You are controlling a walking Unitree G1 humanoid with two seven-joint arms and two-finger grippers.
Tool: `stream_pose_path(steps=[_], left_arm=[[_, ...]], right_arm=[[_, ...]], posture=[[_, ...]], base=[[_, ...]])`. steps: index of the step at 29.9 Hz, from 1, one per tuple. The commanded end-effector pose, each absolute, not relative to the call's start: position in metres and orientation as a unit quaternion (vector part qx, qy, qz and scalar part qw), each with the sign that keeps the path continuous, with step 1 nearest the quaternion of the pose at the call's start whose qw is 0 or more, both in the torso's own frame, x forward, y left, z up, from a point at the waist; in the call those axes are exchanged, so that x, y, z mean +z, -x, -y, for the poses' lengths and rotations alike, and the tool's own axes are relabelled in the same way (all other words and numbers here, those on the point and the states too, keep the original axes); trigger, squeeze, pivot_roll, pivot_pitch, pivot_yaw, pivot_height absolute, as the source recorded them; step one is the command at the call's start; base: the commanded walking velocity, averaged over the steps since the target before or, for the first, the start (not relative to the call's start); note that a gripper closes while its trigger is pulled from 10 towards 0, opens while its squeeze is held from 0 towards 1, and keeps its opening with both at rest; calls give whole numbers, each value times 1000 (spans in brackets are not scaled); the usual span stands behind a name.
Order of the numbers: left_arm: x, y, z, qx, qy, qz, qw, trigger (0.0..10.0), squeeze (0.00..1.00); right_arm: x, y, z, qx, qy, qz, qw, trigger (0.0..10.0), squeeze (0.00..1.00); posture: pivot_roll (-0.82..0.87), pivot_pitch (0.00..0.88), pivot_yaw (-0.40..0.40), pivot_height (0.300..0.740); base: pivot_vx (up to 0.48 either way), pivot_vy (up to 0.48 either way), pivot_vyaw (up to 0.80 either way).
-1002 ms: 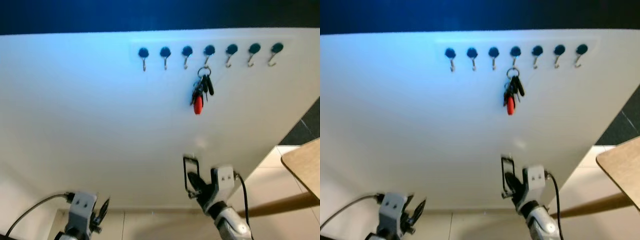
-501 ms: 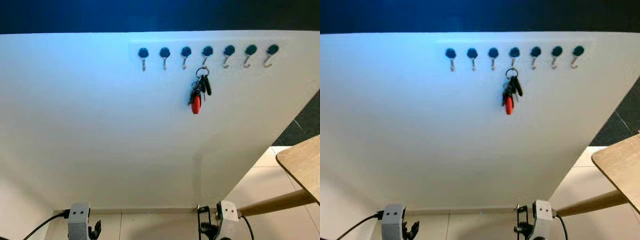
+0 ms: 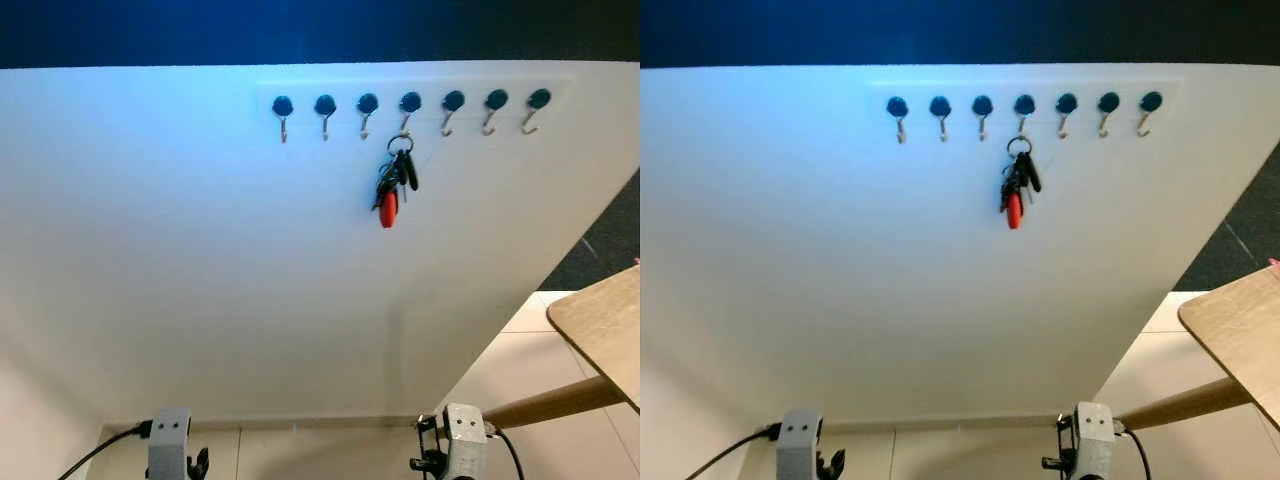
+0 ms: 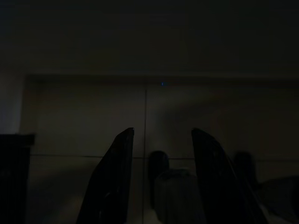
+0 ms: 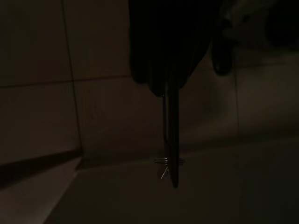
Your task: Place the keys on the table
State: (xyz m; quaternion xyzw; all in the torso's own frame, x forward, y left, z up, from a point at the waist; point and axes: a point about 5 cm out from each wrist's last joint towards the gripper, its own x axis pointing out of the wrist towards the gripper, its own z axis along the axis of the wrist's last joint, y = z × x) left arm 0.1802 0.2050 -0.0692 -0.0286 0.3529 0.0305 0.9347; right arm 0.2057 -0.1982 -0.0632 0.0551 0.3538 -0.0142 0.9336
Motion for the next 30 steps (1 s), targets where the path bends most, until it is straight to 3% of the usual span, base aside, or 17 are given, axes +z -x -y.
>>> stream_pose_path(steps=[1, 30], left_arm=[[-71, -179, -203, 24, 26, -356, 934, 10000, 0], [-74, -162, -205, 0, 40, -328, 944, 10000, 0]], right_arm=[[-71, -193, 200, -15, -49, -376, 925, 10000, 0], [-79, -180, 181, 48, -12, -390, 920, 10000, 0]], posture=[[1, 103, 8, 740], [25, 114, 5, 740]], base=[[0, 0, -800], [0, 0, -800]])
